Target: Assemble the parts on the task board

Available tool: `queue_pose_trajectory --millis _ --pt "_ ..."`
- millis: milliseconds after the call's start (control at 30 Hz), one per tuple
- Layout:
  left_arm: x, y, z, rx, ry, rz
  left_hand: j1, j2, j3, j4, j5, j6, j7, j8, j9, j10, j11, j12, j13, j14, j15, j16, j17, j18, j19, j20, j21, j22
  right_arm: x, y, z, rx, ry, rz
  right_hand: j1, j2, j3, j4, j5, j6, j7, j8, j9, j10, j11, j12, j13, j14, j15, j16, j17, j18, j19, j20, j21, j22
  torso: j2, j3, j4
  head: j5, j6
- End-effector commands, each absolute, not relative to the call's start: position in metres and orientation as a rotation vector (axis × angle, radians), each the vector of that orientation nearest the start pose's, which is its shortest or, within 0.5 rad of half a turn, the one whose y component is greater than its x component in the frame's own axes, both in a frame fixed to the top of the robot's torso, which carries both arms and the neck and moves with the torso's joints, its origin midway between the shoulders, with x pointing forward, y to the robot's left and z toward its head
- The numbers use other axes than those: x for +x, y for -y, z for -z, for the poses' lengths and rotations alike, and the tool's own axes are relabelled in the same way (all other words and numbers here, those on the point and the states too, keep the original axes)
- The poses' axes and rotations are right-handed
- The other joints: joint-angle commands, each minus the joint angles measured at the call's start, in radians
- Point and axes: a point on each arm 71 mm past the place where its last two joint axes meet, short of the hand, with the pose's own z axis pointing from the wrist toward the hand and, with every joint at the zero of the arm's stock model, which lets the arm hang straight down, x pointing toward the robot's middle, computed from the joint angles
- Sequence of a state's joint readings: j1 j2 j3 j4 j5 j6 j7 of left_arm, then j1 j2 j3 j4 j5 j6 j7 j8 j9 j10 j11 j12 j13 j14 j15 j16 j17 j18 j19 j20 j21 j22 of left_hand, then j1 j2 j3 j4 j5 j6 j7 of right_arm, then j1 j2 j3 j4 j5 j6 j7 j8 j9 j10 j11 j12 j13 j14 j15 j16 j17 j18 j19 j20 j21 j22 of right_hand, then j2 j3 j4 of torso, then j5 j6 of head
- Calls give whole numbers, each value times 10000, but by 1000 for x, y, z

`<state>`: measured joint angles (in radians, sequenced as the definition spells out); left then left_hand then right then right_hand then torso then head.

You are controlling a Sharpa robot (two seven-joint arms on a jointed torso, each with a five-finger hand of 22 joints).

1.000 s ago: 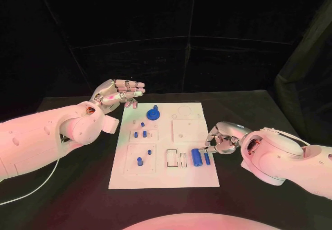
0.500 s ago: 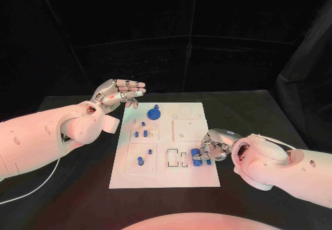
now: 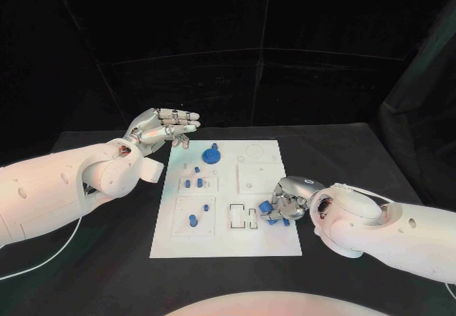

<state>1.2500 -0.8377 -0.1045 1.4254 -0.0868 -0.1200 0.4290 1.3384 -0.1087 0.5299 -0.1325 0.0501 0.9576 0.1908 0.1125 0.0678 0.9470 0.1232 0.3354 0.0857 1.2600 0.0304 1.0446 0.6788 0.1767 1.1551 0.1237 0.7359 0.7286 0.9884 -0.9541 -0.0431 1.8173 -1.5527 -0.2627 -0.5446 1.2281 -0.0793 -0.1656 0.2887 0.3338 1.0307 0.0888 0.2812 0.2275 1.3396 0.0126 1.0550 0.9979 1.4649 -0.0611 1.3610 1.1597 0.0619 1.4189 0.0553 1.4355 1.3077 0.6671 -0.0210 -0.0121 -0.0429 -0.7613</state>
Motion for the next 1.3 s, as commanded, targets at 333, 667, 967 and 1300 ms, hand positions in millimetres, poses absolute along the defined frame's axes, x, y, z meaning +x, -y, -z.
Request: queue_pose_trajectory --millis 333,667,967,1300 --pt "502 -227 177 -9420 -14993 16296 -28 66 -24 -23 48 -54 1 47 1 -75 14 69 -13 -86 -14 -15 -12 73 -79 15 -60 -14 379 189 260 742 -19130 -4617 601 733 114 -75 966 408 -210 339 315 227 -208 275 617 489 -101 327 717 -112 104 -100 126 616 -8 4 -23 44 0" --pt "502 -227 177 -9417 -14991 16301 -28 66 -24 -23 48 -54 1 47 1 -75 14 69 -13 -86 -14 -15 -12 73 -79 15 -60 -14 362 181 240 2165 -18305 -6139 835 881 141 -91 1313 547 -298 392 475 327 -293 295 763 517 -176 438 916 -137 177 -178 197 724 -9 -11 4 46 25" --pt "501 -226 177 -9412 -15005 16326 -28 66 -24 -23 48 -54 1 47 1 -75 14 69 -13 -86 -14 -15 -12 73 -79 15 -60 -14 361 166 247 2244 -19270 -6281 535 973 -29 16 1341 582 -298 349 571 367 -289 216 798 516 -176 464 972 -141 183 -189 208 743 2 -24 -14 94 -9" --pt "501 -225 177 -9401 -15021 16359 -28 66 -24 -23 48 -54 1 47 1 -75 14 69 -13 -86 -14 -15 -12 73 -79 15 -60 -14 365 148 257 1906 -20157 -6020 -243 1239 -409 30 1131 844 -388 332 781 490 -354 135 933 529 -223 533 1129 -149 206 -227 235 792 1 -14 3 114 -46"
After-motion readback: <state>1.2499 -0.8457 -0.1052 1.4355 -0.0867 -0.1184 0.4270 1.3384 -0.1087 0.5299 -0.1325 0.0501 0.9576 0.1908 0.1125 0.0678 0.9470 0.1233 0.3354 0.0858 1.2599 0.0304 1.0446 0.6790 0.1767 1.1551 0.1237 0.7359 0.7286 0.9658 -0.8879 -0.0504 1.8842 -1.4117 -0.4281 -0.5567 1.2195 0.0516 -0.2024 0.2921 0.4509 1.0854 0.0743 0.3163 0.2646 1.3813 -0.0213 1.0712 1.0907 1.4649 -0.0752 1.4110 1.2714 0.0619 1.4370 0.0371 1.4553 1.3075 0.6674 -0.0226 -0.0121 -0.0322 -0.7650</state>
